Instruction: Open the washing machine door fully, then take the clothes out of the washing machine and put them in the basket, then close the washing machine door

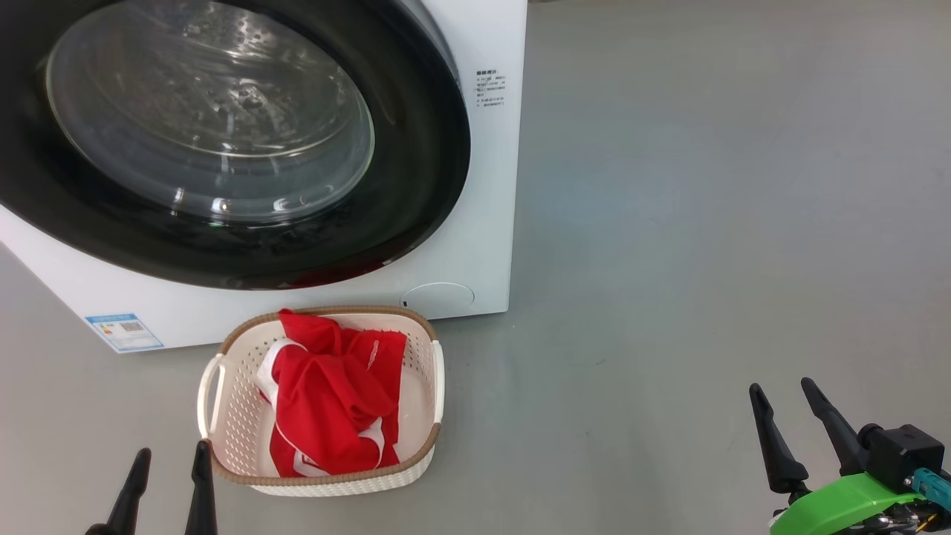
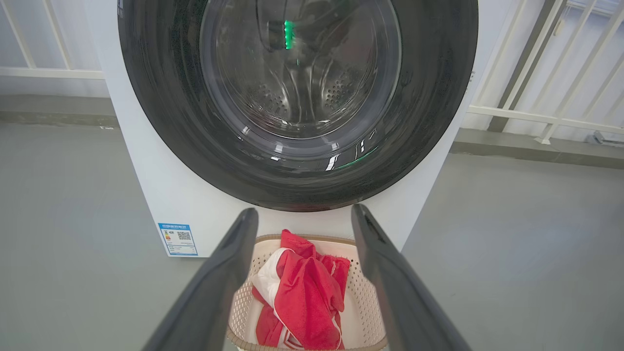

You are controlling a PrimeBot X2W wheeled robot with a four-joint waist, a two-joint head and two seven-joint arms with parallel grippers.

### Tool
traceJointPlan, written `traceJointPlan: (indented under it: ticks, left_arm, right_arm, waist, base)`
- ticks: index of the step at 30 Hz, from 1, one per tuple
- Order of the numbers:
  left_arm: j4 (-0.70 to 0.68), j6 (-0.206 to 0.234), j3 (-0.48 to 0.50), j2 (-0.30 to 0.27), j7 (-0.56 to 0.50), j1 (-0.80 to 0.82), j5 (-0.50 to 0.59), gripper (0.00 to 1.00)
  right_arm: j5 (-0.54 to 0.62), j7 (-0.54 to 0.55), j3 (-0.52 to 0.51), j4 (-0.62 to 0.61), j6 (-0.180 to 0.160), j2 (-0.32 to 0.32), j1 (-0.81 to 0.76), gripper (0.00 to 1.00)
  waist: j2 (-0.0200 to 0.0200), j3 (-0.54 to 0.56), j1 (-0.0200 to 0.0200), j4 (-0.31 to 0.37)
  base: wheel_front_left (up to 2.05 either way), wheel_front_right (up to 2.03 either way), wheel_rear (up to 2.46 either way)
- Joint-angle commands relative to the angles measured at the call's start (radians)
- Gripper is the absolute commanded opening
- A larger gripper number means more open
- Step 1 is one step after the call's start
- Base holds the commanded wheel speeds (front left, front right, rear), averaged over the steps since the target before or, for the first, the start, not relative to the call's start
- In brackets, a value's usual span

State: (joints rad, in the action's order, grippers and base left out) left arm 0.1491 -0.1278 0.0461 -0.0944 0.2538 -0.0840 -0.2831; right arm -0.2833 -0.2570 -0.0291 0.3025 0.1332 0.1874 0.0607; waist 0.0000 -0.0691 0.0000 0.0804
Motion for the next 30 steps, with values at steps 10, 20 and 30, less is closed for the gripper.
traceJointPlan:
  ticks: [10,20,30]
  left_arm:
    - [-0.02,-0.003,0.03,-0.018,0.008,0.014,-0.016,1.0]
    - [-0.016,-0.003,0.026,-0.02,0.008,0.013,-0.019,1.0]
    - [0.008,0.001,0.011,0.004,0.0,0.0,-0.005,0.0]
  right_arm:
    - [0.018,-0.005,0.015,-0.031,-0.002,0.012,0.001,1.0]
    - [0.016,-0.005,0.016,-0.031,-0.002,0.012,0.0,1.0]
    - [0.002,0.0,-0.005,0.0,0.0,-0.001,-0.002,0.0]
  waist:
    - [0.0,-0.002,0.0,-0.003]
    - [0.0,0.005,0.0,-0.004]
    - [0.0,0.006,0.0,-0.009]
  base:
    - [0.0,0.0,0.0]
    - [0.0,0.0,0.0]
    - [0.0,0.0,0.0]
